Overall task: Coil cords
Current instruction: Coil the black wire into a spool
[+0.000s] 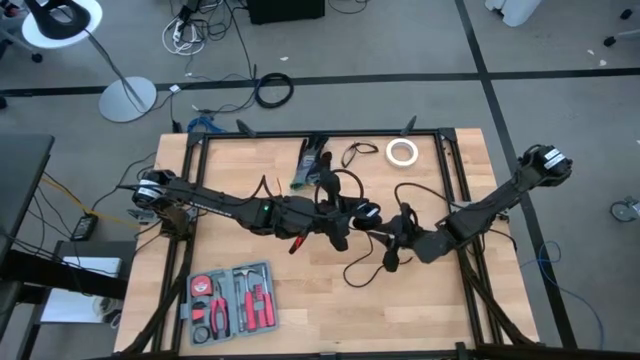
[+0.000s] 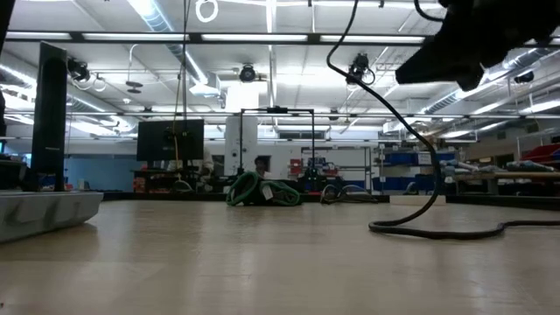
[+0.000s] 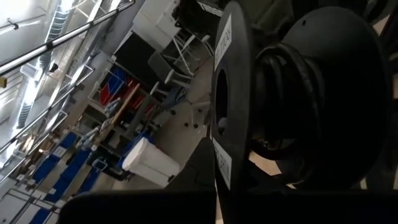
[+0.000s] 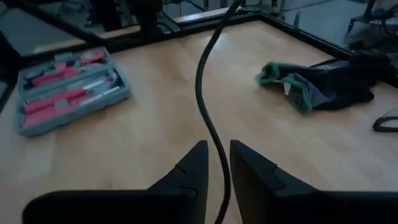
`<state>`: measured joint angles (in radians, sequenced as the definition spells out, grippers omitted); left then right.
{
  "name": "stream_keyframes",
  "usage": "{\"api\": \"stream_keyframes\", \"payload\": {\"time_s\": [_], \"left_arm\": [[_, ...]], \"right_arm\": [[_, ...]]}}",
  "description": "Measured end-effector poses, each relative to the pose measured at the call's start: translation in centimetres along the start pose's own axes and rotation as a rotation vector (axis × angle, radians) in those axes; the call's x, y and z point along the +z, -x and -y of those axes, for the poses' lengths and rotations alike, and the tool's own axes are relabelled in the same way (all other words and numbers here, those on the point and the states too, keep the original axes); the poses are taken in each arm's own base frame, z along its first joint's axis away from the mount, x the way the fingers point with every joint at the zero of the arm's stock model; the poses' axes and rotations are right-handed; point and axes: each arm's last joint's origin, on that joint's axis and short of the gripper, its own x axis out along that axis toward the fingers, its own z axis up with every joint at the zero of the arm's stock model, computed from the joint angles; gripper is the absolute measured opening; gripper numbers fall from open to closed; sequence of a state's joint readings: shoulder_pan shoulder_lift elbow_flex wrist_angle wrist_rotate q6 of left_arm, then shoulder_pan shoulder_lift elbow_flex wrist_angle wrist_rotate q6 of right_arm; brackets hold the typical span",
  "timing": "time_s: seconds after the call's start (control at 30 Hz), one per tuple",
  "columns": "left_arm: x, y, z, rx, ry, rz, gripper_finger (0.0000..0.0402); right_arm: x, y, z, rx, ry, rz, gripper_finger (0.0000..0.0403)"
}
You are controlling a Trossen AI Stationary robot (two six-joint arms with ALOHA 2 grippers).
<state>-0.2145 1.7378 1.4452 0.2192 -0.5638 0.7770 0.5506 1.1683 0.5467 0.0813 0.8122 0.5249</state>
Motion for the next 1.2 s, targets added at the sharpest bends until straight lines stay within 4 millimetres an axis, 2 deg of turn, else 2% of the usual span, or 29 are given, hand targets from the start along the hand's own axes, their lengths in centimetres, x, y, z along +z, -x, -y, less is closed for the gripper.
{"api": "stream_keyframes", "payload": {"time_s": [0.13,0.47,0.63,0.8,1.07,1.2], "left_arm": [[0.2,0.1,0.2,-0.009,0.006,0.008,0.0000],[0.3,0.1,0.1,-0.007,0.038,0.029,0.0000],[0.4,0.2,0.1,-0.005,0.058,0.033,0.0000],[0.3,0.2,0.2,-0.012,0.054,0.025,0.0000],[0.2,0.2,0.3,-0.019,0.046,0.014,0.0000],[0.1,0.2,0.4,-0.024,0.038,-0.002,0.0000]], "right_arm": [[-1.0,-0.5,0.3,0.026,0.053,0.010,0.0085],[-1.0,-3.1,0.5,0.026,0.116,0.036,0.0162],[-1.1,-4.1,0.5,0.025,0.139,0.045,0.0175],[-1.1,-4.3,0.5,0.025,0.154,0.042,0.0136],[-1.3,-4.3,0.5,0.046,0.175,0.010,0.0016],[-1.4,-4.2,0.4,0.048,0.175,0.007,0.0010]]}}
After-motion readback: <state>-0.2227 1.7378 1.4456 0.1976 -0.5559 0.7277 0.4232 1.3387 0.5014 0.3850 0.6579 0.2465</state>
